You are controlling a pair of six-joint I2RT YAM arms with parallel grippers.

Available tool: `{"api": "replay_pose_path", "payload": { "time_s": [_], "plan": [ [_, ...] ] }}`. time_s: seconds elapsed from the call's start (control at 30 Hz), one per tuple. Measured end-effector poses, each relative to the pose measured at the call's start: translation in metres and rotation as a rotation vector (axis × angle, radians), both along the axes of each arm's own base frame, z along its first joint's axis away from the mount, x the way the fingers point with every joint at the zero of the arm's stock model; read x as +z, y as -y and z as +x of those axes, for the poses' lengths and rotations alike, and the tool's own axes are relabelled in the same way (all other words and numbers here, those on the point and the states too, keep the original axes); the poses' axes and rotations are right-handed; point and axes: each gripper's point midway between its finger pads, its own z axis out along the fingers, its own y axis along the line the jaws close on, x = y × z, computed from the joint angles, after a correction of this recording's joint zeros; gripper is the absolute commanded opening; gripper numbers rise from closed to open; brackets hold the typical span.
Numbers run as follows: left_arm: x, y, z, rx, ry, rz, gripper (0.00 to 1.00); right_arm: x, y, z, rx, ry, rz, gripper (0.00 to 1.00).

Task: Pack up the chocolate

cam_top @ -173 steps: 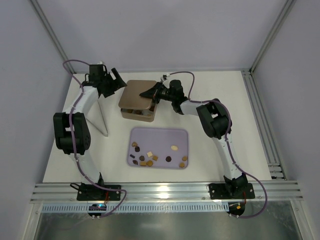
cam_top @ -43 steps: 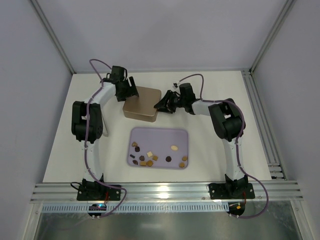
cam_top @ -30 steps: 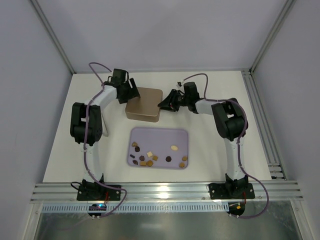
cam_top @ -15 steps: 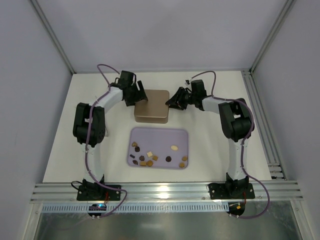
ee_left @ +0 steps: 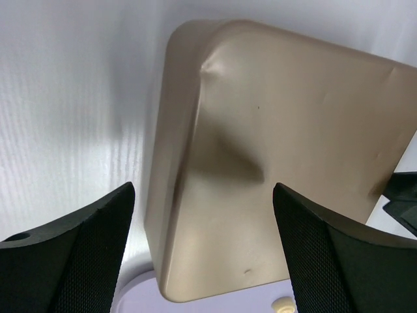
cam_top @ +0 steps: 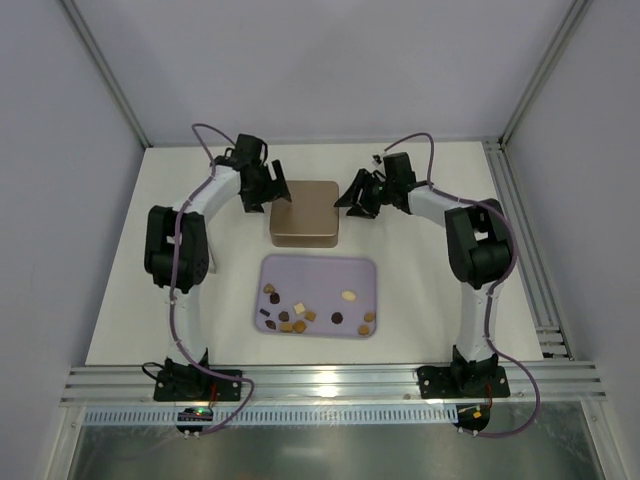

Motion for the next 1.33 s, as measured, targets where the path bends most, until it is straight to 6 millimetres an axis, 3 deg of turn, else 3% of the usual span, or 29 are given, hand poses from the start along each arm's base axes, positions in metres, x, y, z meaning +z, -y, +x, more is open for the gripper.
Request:
{"api": "replay_pose_path", "payload": {
  "time_s": [0.13,0.23,0.4,0.5,0.6,0.7,0.87,1.03,1.17,1.33],
  "plan": [
    [0.017,-0.014,0.01,0.009,0.022,0.008,0.86,0.022,0.008,0.004,-0.012,0.042,-0.03,0.59],
    [0.037,-0.024,0.016,0.014,0.058,0.011,0.86,0.052,0.015,0.008,-0.031,0.104,-0.043,0.62],
    [0.09,-0.03,0.003,-0.003,0.143,0.008,0.86,0.107,0.027,0.006,-0.061,0.229,-0.063,0.7],
    [0.137,-0.033,-0.019,-0.028,0.242,0.002,0.86,0.143,0.038,-0.003,-0.088,0.318,-0.087,0.72],
    [0.176,-0.041,-0.051,-0.055,0.336,0.007,0.88,0.173,0.056,-0.027,-0.126,0.409,-0.129,0.75],
    [0.196,-0.051,-0.088,-0.071,0.404,0.015,0.88,0.2,0.08,-0.06,-0.177,0.505,-0.18,0.77],
    [0.186,-0.062,-0.139,-0.09,0.43,0.024,0.88,0.21,0.116,-0.105,-0.266,0.589,-0.265,0.83],
    [0.16,-0.067,-0.166,-0.1,0.415,0.033,0.88,0.193,0.146,-0.13,-0.343,0.597,-0.362,0.83],
    [0.154,-0.07,-0.175,-0.1,0.425,0.034,0.88,0.179,0.159,-0.141,-0.371,0.593,-0.412,0.83],
    [0.159,-0.069,-0.172,-0.1,0.453,0.03,0.88,0.176,0.166,-0.143,-0.39,0.597,-0.443,0.87]
  ]
}}
